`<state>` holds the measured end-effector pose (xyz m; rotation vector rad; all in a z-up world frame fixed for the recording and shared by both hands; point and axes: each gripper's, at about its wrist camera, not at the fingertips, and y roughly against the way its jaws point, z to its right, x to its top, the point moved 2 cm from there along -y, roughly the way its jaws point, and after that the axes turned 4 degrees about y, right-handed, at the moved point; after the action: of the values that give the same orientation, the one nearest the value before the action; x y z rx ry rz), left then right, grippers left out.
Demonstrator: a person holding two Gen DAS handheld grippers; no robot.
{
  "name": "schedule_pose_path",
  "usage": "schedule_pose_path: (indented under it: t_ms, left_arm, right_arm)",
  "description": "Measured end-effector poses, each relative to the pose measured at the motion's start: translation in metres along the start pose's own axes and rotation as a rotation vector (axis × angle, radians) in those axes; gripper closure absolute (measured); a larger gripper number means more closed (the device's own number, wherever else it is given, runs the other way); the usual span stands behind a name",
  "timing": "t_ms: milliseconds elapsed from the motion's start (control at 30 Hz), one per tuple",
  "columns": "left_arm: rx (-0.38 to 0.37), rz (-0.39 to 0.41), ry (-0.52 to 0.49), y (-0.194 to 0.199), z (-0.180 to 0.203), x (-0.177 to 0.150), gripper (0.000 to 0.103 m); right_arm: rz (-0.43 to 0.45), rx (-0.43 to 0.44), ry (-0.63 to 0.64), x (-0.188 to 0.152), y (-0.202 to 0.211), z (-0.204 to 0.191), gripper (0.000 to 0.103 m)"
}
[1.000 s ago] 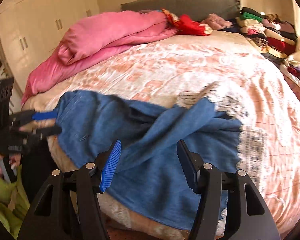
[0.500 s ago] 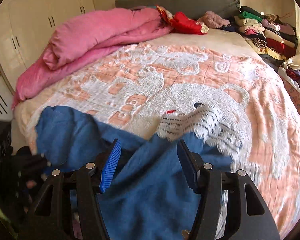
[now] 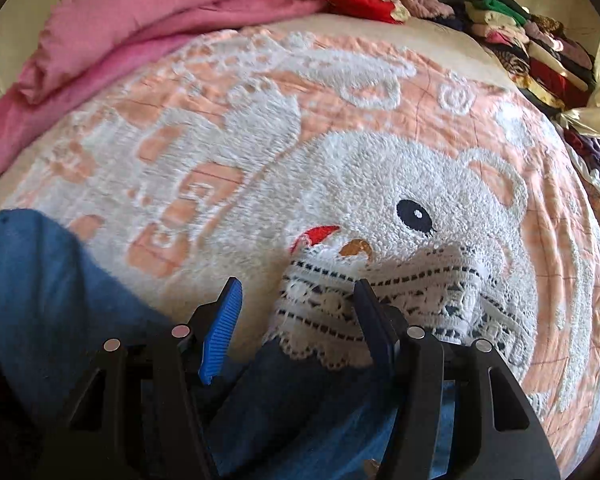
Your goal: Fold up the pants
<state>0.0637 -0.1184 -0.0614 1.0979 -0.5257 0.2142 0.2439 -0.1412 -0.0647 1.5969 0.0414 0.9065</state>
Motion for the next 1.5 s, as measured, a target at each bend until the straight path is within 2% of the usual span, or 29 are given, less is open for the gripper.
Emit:
schedule_pose_path:
  t_ms: [33, 67, 100, 167, 367, 500, 667, 700, 733, 800, 967, 1100, 1200, 1367, 1433, 1467, 1500]
  left_arm:
    - [0.005, -0.004, -0.009, -0.001, 0.001, -0.002, 0.087]
    - [0.009, -0.007, -0.012, -0.002, 0.002, -0.003, 0.087]
    - [0.008, -0.008, -0.01, -0.004, 0.002, -0.004, 0.087]
    - [0.013, -0.003, -0.011, -0.003, 0.005, -0.005, 0.087]
    - [0.04, 0.016, -0.018, 0.005, 0.004, -0.007, 0.085]
    - [0.067, 0.035, -0.014, 0.01, 0.004, -0.008, 0.061]
    - [0.108, 0.055, -0.042, 0.012, 0.0, -0.004, 0.061]
    - [0.115, 0.056, -0.05, 0.01, -0.001, -0.002, 0.066]
    - [0.13, 0.059, -0.058, 0.01, -0.002, -0.001, 0.082]
    - [0.131, 0.059, -0.069, 0.013, 0.0, -0.001, 0.097]
    - [0.136, 0.074, -0.118, 0.023, 0.005, -0.006, 0.098]
    - [0.136, 0.054, -0.14, 0.015, 0.01, -0.013, 0.098]
    - [0.135, 0.026, -0.149, 0.01, 0.01, -0.019, 0.098]
    - [0.149, -0.011, -0.165, 0.002, 0.011, -0.027, 0.098]
    - [0.149, -0.012, -0.164, 0.002, 0.01, -0.027, 0.098]
    - [0.15, -0.011, -0.166, 0.003, 0.01, -0.027, 0.098]
    - [0.151, -0.01, -0.167, 0.003, 0.01, -0.027, 0.098]
  right_arm:
    - [-0.005, -0.008, -0.002, 0.0, -0.004, 0.001, 0.053]
    - [-0.004, -0.021, 0.001, 0.0, -0.007, 0.003, 0.069]
    - [0.002, -0.032, 0.008, 0.0, -0.008, 0.004, 0.078]
    - [0.027, 0.007, -0.016, -0.001, -0.005, 0.013, 0.089]
    - [0.176, 0.094, -0.137, -0.014, 0.049, 0.043, 0.095]
    - [0.267, 0.133, -0.219, -0.032, 0.096, 0.067, 0.095]
    - [0.349, 0.141, -0.304, -0.069, 0.146, 0.096, 0.095]
    - [0.356, 0.142, -0.319, -0.078, 0.153, 0.1, 0.095]
    - [0.358, 0.139, -0.329, -0.086, 0.157, 0.103, 0.095]
    - [0.35, 0.136, -0.364, -0.11, 0.167, 0.109, 0.095]
    - [0.317, 0.143, -0.431, -0.164, 0.178, 0.111, 0.095]
    - [0.244, 0.151, -0.48, -0.204, 0.171, 0.106, 0.095]
    - [0.195, 0.156, -0.503, -0.225, 0.161, 0.102, 0.095]
    - [0.152, 0.164, -0.529, -0.242, 0.152, 0.099, 0.092]
    - [0.159, 0.171, -0.55, -0.245, 0.154, 0.101, 0.082]
    - [0.165, 0.17, -0.561, -0.246, 0.155, 0.103, 0.07]
    - [0.171, 0.171, -0.568, -0.246, 0.156, 0.106, 0.063]
